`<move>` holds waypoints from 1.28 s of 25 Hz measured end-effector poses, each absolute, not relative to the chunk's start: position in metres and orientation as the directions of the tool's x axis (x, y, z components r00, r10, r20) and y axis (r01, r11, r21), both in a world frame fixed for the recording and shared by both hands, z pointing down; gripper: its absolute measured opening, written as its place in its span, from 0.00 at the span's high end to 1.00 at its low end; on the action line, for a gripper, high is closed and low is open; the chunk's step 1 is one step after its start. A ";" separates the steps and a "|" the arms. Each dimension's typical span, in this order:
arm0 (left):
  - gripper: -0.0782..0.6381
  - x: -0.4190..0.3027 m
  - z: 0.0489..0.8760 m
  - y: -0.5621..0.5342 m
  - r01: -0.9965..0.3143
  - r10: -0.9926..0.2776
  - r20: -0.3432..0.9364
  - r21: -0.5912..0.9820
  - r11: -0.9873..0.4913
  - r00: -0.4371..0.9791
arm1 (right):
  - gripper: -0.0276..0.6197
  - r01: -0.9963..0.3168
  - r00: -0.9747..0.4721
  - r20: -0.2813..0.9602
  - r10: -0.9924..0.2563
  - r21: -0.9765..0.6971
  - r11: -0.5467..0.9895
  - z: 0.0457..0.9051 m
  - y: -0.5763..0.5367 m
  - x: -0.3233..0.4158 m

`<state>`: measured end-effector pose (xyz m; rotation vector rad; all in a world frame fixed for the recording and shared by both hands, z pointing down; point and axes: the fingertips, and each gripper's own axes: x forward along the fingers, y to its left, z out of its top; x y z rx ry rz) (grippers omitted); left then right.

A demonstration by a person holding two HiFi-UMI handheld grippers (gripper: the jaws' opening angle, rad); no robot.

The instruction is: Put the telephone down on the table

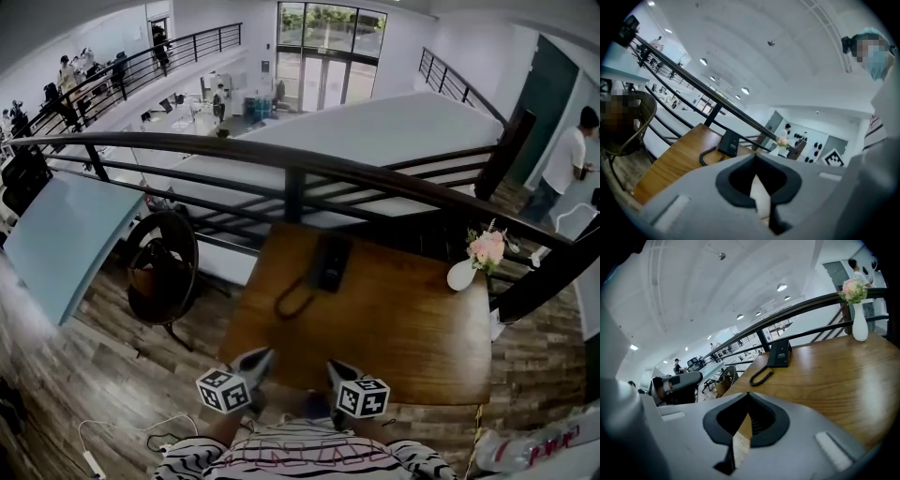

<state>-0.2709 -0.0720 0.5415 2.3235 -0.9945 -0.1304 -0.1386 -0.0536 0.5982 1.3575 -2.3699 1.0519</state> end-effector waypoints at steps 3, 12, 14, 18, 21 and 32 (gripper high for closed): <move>0.89 -0.271 0.547 -0.065 -0.626 -0.679 0.149 0.563 -0.540 0.719 | 0.96 -0.819 -0.551 0.498 -0.670 -0.475 0.321 0.599 -0.052 -0.145; 0.89 -0.278 0.543 -0.062 -0.624 -0.686 0.137 0.569 -0.536 0.714 | 0.96 -0.821 -0.549 0.481 -0.684 -0.466 0.330 0.592 -0.054 -0.151; 0.89 -0.279 0.542 -0.061 -0.623 -0.689 0.135 0.575 -0.531 0.712 | 0.96 -0.819 -0.550 0.478 -0.684 -0.467 0.332 0.591 -0.054 -0.152; 0.89 -0.277 0.543 -0.059 -0.629 -0.692 0.140 0.570 -0.529 0.709 | 0.96 -0.816 -0.554 0.474 -0.684 -0.472 0.333 0.591 -0.053 -0.151; 0.89 -0.275 0.545 -0.059 -0.632 -0.694 0.143 0.568 -0.527 0.706 | 0.96 -0.816 -0.553 0.473 -0.687 -0.474 0.331 0.591 -0.053 -0.149; 0.89 -0.257 0.550 -0.065 -0.634 -0.686 0.155 0.564 -0.529 0.710 | 0.96 -0.817 -0.546 0.464 -0.697 -0.479 0.321 0.593 -0.062 -0.132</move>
